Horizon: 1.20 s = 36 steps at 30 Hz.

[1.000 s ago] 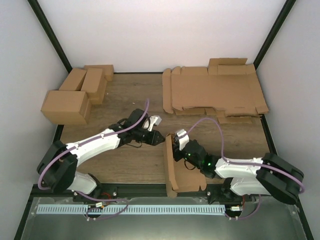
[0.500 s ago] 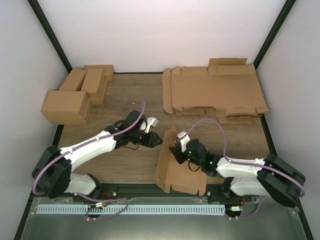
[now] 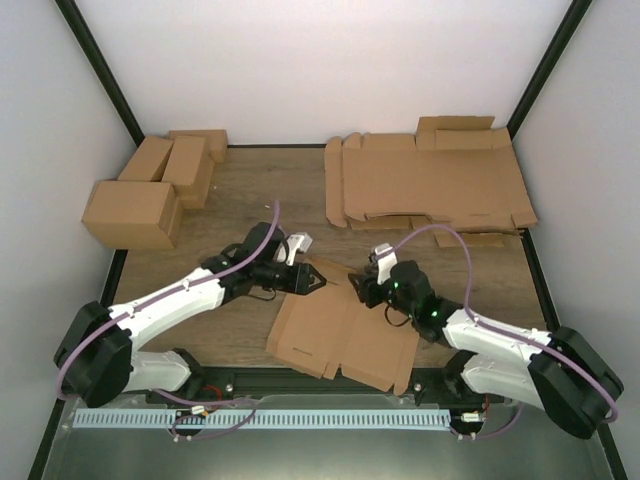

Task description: Fold the paper box

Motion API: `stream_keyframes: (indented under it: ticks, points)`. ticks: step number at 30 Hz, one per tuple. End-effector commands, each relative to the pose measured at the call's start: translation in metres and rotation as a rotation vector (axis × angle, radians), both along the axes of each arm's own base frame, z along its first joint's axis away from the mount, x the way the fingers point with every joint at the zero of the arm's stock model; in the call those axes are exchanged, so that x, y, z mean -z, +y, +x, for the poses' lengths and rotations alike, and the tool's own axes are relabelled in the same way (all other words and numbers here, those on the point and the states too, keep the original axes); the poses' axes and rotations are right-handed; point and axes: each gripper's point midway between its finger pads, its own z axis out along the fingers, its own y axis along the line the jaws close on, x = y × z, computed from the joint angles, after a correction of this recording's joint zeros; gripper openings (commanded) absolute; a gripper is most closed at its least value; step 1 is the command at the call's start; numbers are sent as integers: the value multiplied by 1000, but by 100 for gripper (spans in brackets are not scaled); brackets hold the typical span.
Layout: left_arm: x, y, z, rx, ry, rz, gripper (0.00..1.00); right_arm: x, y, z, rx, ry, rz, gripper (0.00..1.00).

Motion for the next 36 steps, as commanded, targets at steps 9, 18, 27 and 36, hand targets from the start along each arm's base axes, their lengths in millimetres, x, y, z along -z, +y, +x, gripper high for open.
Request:
stream_keyframes:
  ticks: [9, 18, 27, 36]
  points:
    - [69, 58, 18, -143, -44, 394, 56, -7, 28, 49, -202, 234, -181, 53]
    - [109, 70, 13, -135, -8, 484, 61, -2, 58, 74, -305, 301, -251, 45]
    - [128, 70, 12, -101, 5, 524, 39, 40, 64, 75, -342, 324, -467, 41]
    - [135, 68, 8, -62, 6, 565, 13, 43, 72, 79, -347, 280, -511, 17]
